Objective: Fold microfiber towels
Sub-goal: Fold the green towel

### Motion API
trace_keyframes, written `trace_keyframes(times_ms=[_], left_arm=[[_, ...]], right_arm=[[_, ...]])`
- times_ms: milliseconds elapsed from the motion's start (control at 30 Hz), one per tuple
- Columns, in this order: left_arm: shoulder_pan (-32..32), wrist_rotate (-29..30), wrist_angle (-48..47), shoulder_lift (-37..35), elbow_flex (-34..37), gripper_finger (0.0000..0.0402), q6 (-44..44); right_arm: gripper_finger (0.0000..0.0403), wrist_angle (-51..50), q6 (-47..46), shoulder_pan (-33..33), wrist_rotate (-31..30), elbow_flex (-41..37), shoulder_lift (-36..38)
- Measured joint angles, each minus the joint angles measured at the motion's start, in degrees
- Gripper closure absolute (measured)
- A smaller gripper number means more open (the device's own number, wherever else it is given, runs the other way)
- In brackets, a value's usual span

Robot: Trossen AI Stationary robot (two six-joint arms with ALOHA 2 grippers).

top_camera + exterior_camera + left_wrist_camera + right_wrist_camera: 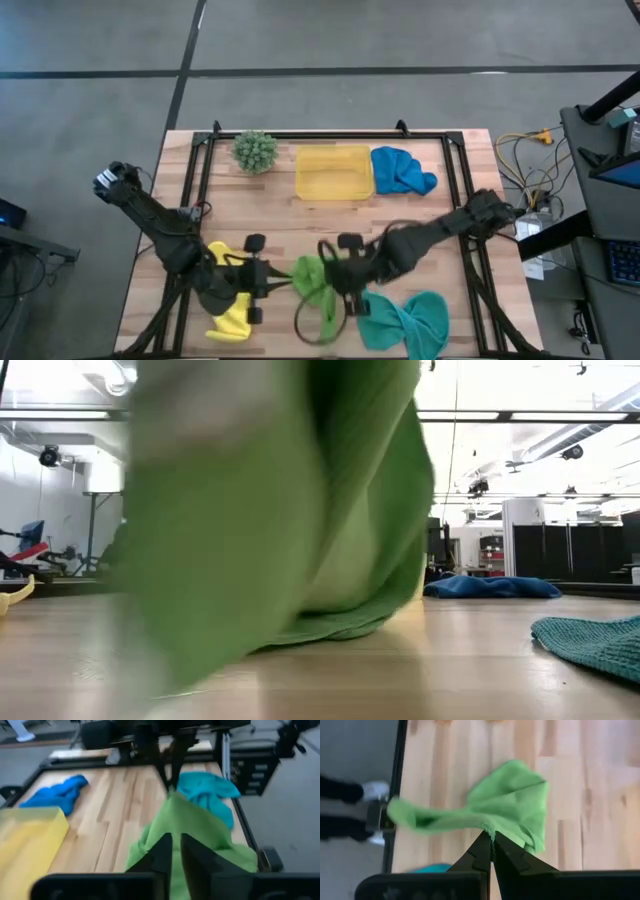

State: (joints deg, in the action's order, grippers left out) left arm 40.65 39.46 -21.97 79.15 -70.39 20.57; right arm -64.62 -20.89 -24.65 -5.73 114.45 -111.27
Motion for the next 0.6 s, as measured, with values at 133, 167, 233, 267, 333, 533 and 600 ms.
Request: trace_keyframes(times_ms=[133, 167, 233, 267, 333, 533, 600], left_arm=[[-2.46, 0.17, 5.01, 2.72, 0.00, 0.0298, -0.12], [-2.83, 0.25, 5.46, 3.39, 0.01, 0.0282, -0.03], [-3.83, 0.23, 7.41, 4.53, 0.02, 0.0251, 0.05], [-4.29, 0.20, 8.67, 4.93, 0.02, 0.0237, 0.06], [-5.14, 0.26, 10.65, 5.58, 0.02, 0.0216, 0.07], [-7.84, 0.41, 12.08, 6.01, 0.02, 0.0196, 4.02], [-8.59, 0.41, 12.09, 6.01, 0.02, 0.0195, 5.73]], right_arm=[[0.0394, 0.22, -3.20, 3.16, -0.28, 0.43, 2.86], [0.0394, 0.37, -4.10, 3.89, -0.57, 0.63, 3.60], [0.0394, 0.29, -5.93, 4.94, -1.68, 1.06, 4.86], [0.0394, 0.38, -6.37, 5.39, -1.98, 1.40, 5.19], [0.0394, 0.25, -6.93, 6.12, -2.16, 2.00, 5.38], [0.0394, -1.17, -9.45, 7.85, -3.82, 2.14, 5.31], [0.0394, -1.44, -10.39, 8.36, -5.07, 2.10, 5.31]])
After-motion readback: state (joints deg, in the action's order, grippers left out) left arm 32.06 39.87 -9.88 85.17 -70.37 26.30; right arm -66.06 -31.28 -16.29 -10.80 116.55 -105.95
